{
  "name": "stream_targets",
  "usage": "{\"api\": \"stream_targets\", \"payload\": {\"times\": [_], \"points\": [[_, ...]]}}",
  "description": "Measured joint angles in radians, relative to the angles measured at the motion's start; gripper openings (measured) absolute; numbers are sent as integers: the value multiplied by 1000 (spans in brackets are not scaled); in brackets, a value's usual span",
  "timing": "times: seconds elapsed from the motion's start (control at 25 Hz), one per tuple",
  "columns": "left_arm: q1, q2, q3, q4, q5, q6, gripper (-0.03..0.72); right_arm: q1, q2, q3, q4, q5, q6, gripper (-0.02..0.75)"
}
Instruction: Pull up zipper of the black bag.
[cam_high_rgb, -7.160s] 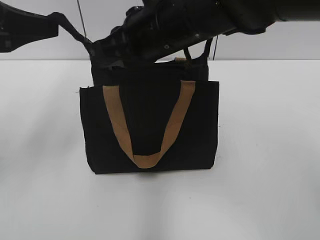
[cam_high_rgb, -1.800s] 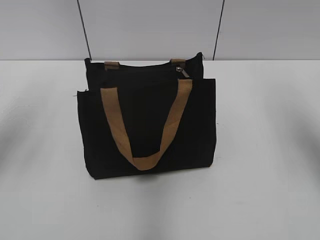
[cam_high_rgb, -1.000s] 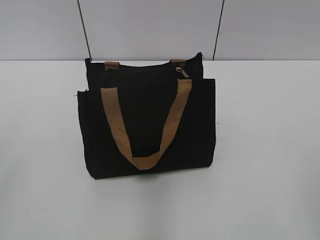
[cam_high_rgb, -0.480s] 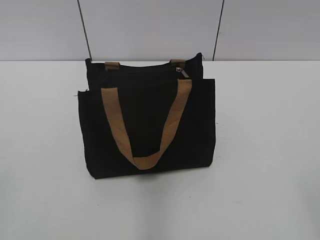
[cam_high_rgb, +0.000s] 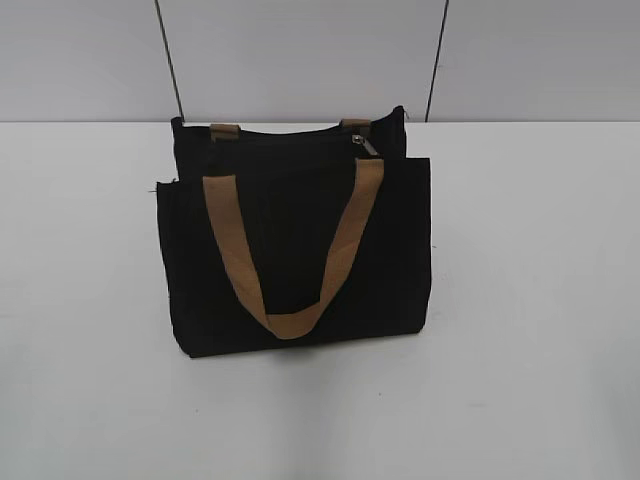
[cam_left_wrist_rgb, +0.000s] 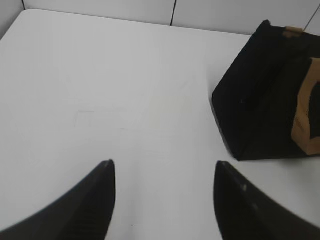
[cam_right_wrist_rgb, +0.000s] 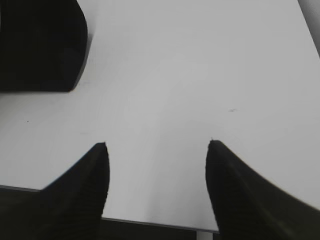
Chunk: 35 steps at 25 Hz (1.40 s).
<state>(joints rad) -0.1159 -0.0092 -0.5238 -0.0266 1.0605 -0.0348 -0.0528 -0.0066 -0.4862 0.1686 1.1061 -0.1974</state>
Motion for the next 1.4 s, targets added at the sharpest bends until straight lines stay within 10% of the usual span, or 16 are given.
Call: {"api": "stream_targets", "payload": {"times": [1.4], "points": [[80, 0, 2, -1, 0, 2, 376, 5, 0, 0, 25, -8, 0, 475]]}}
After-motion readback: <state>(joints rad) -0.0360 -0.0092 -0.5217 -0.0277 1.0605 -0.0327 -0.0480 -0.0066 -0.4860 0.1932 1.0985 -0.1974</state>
